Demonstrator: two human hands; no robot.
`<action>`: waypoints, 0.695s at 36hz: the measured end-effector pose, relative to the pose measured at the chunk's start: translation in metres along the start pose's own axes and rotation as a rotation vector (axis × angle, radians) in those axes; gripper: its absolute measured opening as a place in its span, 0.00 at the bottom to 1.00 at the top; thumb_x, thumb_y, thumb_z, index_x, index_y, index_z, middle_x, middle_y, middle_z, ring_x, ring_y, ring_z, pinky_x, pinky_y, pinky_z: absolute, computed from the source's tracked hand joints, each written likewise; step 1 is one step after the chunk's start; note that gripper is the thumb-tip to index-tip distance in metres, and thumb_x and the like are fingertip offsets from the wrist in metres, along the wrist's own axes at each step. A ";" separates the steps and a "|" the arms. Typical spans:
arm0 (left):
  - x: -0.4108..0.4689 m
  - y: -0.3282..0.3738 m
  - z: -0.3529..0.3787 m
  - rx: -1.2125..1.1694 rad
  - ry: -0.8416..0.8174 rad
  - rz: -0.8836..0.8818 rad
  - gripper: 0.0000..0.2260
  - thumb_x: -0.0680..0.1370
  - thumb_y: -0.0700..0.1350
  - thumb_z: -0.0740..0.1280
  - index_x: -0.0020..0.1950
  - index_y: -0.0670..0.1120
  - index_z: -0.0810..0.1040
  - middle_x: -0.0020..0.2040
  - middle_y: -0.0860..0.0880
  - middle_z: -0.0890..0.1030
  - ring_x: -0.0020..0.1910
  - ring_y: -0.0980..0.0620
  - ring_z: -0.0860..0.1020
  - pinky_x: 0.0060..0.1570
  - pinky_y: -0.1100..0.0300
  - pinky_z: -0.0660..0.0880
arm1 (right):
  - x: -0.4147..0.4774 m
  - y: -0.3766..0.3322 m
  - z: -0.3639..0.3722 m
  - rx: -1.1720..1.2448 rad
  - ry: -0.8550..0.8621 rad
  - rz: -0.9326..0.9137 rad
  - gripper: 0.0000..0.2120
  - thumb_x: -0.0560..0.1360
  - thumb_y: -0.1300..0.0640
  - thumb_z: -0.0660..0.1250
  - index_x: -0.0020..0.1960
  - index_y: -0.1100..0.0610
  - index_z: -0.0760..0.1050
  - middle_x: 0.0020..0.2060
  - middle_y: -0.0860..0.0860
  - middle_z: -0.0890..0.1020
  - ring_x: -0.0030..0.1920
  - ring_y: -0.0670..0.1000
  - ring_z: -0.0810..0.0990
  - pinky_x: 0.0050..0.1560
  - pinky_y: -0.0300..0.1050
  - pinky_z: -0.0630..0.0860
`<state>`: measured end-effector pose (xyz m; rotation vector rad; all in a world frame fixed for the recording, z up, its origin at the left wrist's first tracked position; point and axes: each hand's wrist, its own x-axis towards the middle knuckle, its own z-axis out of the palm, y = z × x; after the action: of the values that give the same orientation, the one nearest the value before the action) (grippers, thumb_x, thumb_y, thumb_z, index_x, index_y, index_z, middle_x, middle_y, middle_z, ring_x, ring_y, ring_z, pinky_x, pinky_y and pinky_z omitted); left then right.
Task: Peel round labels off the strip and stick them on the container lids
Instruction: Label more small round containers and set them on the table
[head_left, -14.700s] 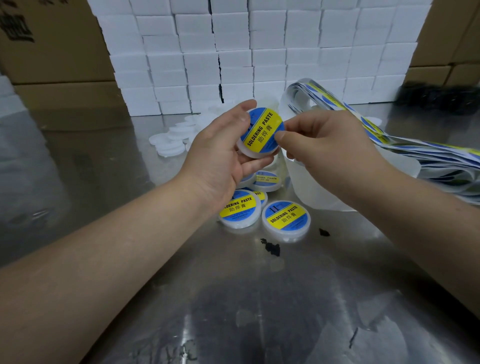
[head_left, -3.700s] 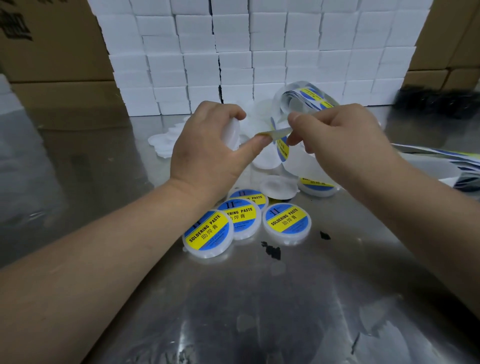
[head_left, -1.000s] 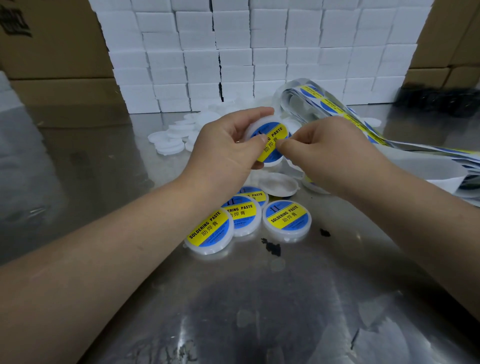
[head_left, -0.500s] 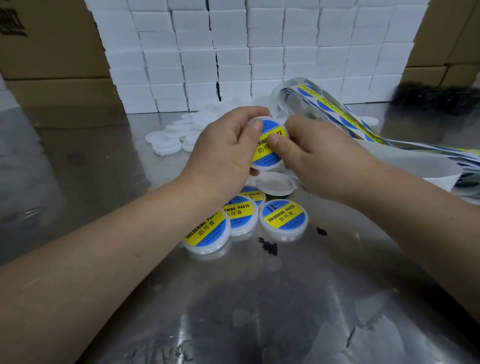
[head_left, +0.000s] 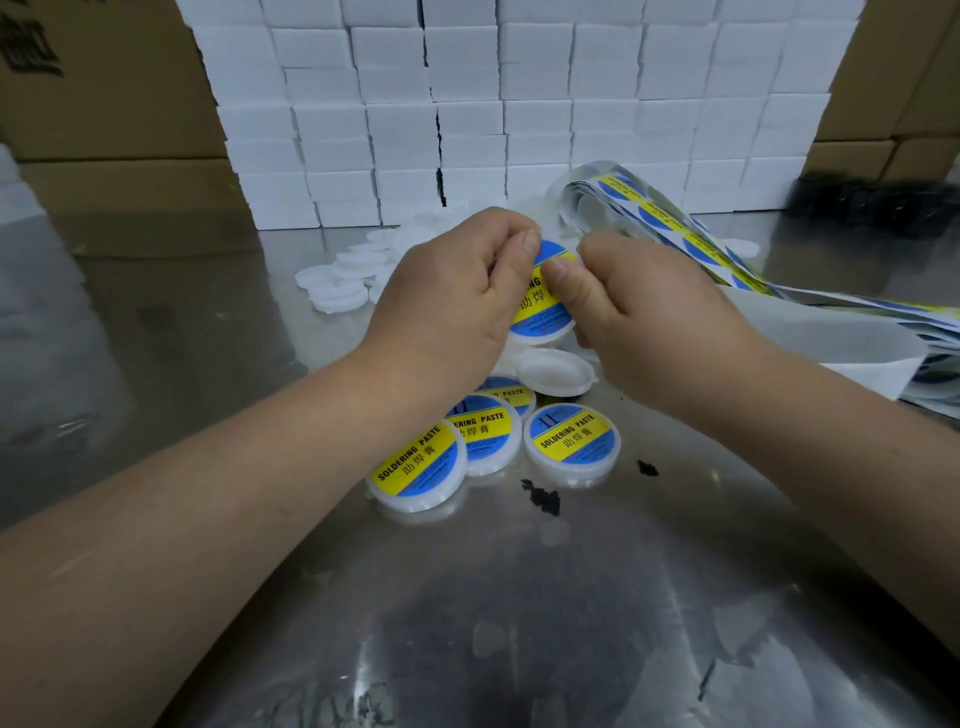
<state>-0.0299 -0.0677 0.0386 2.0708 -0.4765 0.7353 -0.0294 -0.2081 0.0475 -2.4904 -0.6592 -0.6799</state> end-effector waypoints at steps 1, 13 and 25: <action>0.001 -0.001 0.000 0.001 0.000 0.002 0.07 0.75 0.54 0.55 0.41 0.59 0.71 0.34 0.51 0.77 0.36 0.55 0.74 0.40 0.56 0.73 | 0.000 0.000 0.000 0.006 0.003 -0.001 0.19 0.76 0.42 0.48 0.36 0.55 0.65 0.36 0.54 0.78 0.40 0.56 0.74 0.40 0.50 0.69; 0.012 -0.025 -0.003 0.176 -0.319 -0.416 0.20 0.78 0.60 0.52 0.38 0.57 0.80 0.40 0.56 0.81 0.35 0.61 0.73 0.36 0.73 0.67 | 0.014 0.028 -0.005 -0.249 0.010 0.266 0.17 0.76 0.41 0.54 0.55 0.49 0.73 0.47 0.48 0.78 0.45 0.51 0.69 0.42 0.43 0.60; 0.018 -0.039 -0.008 0.365 -0.391 -0.308 0.16 0.81 0.40 0.52 0.65 0.46 0.73 0.65 0.46 0.73 0.61 0.51 0.71 0.41 0.71 0.60 | 0.016 0.038 -0.005 -0.396 -0.107 0.345 0.19 0.73 0.52 0.63 0.62 0.55 0.69 0.56 0.53 0.76 0.55 0.57 0.74 0.44 0.45 0.65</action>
<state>0.0037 -0.0408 0.0305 2.5728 -0.2325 0.2432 0.0025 -0.2351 0.0481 -2.9196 -0.1220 -0.5923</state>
